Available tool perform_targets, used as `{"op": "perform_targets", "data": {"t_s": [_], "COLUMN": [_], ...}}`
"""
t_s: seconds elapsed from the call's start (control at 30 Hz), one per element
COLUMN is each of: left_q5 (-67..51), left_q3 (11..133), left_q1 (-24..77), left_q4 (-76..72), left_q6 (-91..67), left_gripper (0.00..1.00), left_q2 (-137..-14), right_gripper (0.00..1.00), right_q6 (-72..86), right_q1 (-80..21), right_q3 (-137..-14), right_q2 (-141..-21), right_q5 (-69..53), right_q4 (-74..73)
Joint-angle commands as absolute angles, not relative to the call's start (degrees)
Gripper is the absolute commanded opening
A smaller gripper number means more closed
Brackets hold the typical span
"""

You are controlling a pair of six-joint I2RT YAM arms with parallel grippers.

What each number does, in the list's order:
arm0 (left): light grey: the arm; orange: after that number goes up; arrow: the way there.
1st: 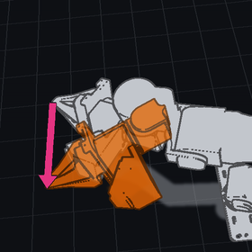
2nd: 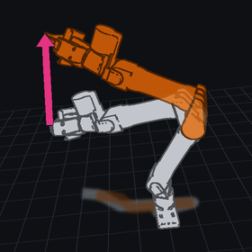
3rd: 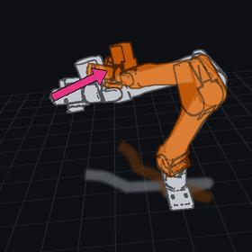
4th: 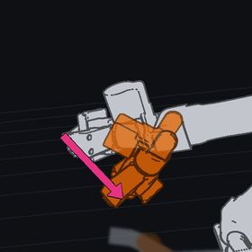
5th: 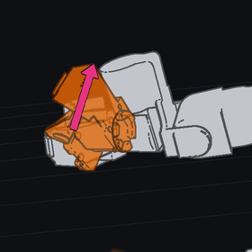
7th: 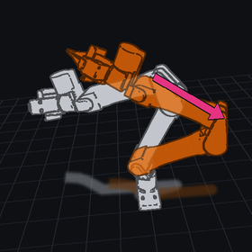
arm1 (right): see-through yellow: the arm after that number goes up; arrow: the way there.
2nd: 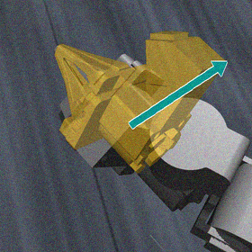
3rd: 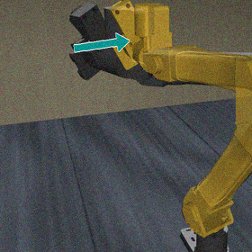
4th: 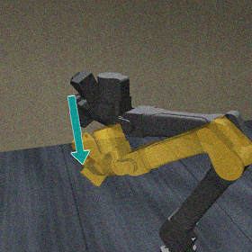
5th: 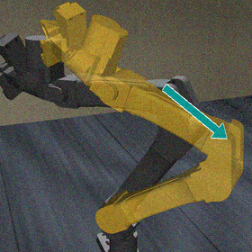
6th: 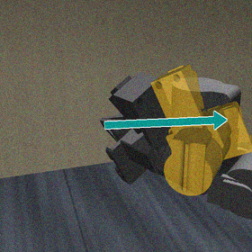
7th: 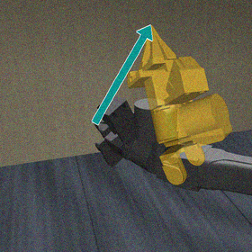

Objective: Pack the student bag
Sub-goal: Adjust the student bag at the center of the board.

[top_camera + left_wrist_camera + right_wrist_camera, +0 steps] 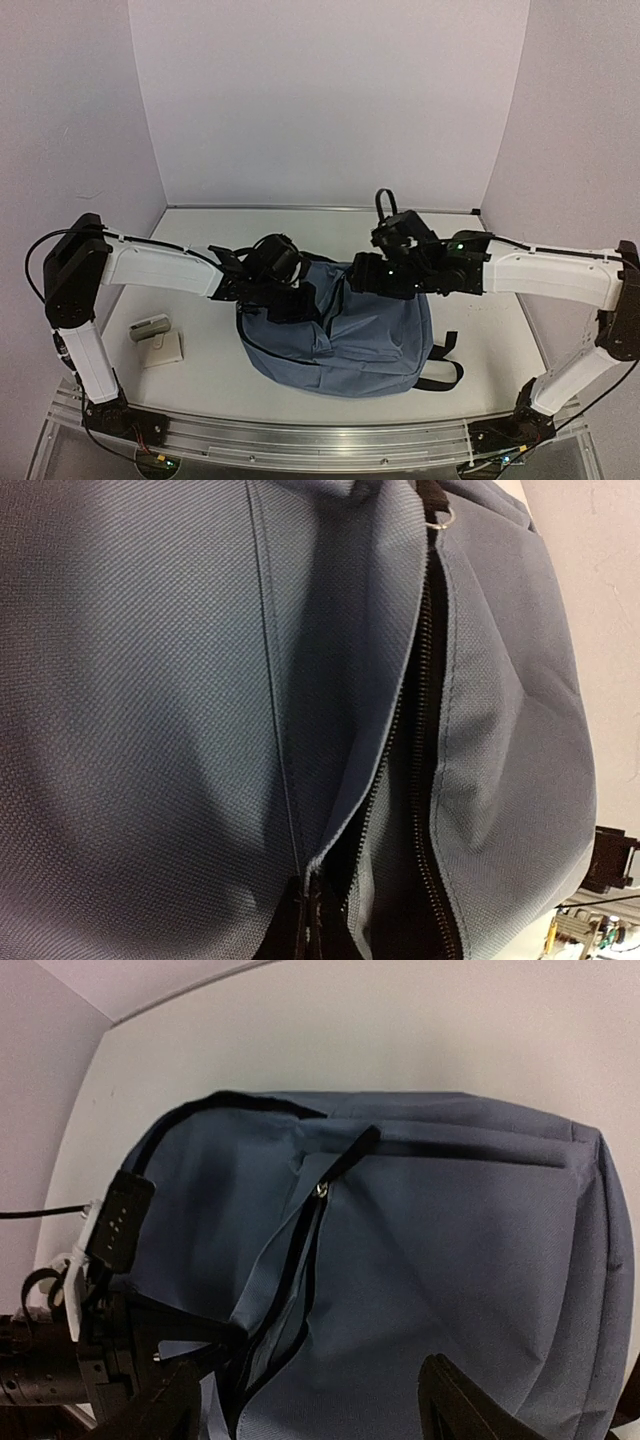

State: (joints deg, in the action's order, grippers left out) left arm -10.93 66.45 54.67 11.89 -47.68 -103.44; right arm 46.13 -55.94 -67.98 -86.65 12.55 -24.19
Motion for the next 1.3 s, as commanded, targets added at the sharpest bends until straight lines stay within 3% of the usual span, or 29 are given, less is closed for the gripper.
{"op": "perform_targets", "data": {"t_s": [0.0, 0.43, 0.73, 1.07, 1.27], "left_q5": [-9.7, -11.7, -13.3, -12.8, -13.8], "left_q3": [62.8, 58.8, 57.4, 55.7, 55.9], "left_q1": [53.7, 53.5, 53.2, 52.6, 52.6], "left_q4": [9.0, 0.5, -3.3, -4.4, -4.9], "left_q6": [-51.0, -51.7, -51.8, -52.5, -52.6], "left_gripper": [0.00, 0.00, 0.00, 0.00, 0.00], "left_q2": [-102.0, -100.4, -100.0, -98.7, -99.2], "right_gripper": [0.75, 0.83, 0.87, 0.91, 0.85], "right_q6": [51.1, 57.4, 56.8, 62.2, 66.4], "right_q1": [-59.7, -65.0, -65.8, -66.0, -66.0], "right_q3": [-73.7, -84.5, -89.4, -87.7, -89.8], "right_q2": [-92.1, -105.9, -112.4, -112.2, -109.2], "right_q5": [18.7, 24.9, 24.3, 31.0, 37.7], "right_q4": [-31.6, -46.7, -48.8, -59.2, -68.1]}}
